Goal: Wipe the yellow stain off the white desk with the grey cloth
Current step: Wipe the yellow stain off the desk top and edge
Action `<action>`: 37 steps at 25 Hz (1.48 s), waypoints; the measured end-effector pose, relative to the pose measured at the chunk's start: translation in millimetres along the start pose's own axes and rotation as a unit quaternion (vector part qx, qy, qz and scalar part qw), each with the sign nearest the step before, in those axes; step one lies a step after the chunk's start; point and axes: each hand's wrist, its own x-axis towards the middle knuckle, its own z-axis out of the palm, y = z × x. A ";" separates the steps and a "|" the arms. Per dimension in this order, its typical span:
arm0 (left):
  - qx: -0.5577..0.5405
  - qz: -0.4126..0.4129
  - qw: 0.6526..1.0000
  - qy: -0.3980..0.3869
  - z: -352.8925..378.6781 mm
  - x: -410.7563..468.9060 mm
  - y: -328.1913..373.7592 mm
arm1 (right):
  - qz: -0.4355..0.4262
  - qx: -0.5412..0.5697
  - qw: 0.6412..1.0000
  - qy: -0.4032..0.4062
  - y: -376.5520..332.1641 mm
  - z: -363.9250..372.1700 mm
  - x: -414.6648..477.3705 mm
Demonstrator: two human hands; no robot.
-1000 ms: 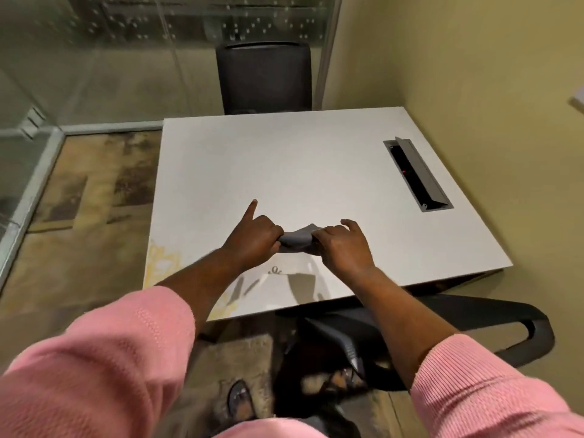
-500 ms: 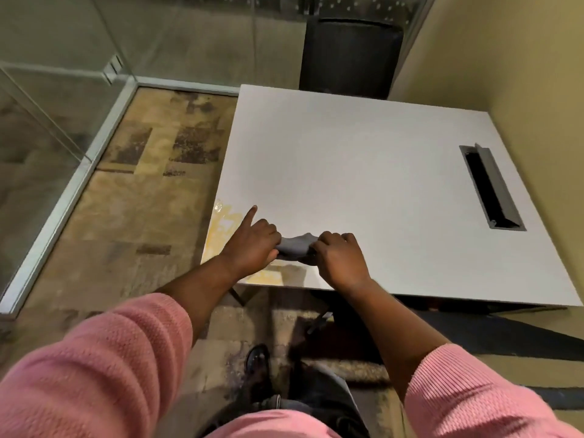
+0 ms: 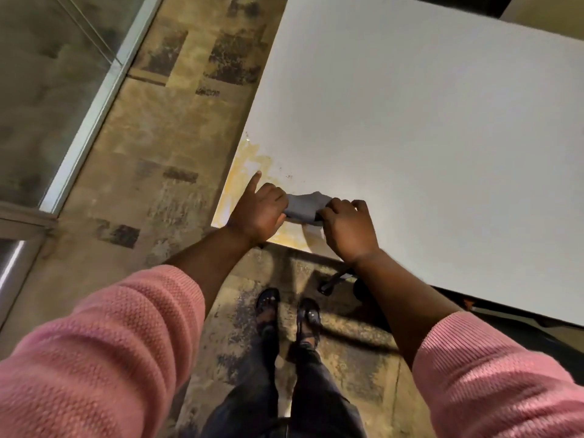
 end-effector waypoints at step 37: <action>-0.074 -0.234 0.968 -0.050 115.8 36.2 116.0 | -0.033 0.066 0.996 -0.060 95.5 111.7 -9.9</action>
